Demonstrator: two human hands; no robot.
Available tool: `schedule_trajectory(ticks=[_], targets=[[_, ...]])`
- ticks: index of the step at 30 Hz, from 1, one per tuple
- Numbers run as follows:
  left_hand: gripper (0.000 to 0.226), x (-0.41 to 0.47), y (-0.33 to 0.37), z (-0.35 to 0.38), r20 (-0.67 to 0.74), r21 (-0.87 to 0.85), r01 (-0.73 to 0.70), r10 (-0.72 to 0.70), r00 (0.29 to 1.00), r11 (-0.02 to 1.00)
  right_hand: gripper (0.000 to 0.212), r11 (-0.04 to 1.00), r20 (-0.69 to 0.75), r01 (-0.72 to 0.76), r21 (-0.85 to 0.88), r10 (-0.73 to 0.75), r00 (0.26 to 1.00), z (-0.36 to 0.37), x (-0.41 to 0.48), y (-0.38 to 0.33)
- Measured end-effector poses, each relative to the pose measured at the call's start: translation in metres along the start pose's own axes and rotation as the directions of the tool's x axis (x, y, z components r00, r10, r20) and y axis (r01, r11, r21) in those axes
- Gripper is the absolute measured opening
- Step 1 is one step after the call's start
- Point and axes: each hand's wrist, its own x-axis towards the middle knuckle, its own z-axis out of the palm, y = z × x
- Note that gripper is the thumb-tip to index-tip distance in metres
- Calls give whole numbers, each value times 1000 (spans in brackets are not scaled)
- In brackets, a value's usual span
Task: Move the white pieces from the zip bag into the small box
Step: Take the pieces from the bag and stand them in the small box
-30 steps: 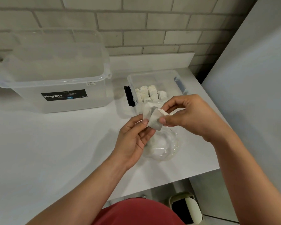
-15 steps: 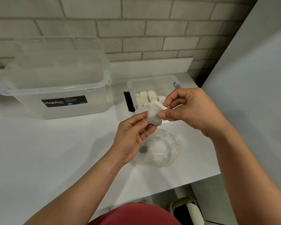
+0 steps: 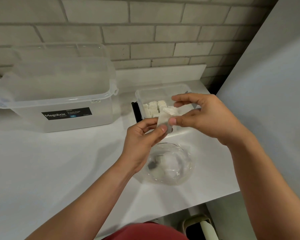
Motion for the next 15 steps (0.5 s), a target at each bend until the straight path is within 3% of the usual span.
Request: schedule_trajectory(ticks=[4,13,15], targets=[[18,28,15,8,32,80,-84,81,996,993,25,990,19,21,142,-24,1000,-24,20,-11],[15,84,39,30,56,233,-171,163,985,957,11,971,45,209,-112,-205,978,-53,77,-15],[18,90,35,24,5,402,-153,165,986,903,8,959,21,216,-183,-215,976,-57,93,-3]])
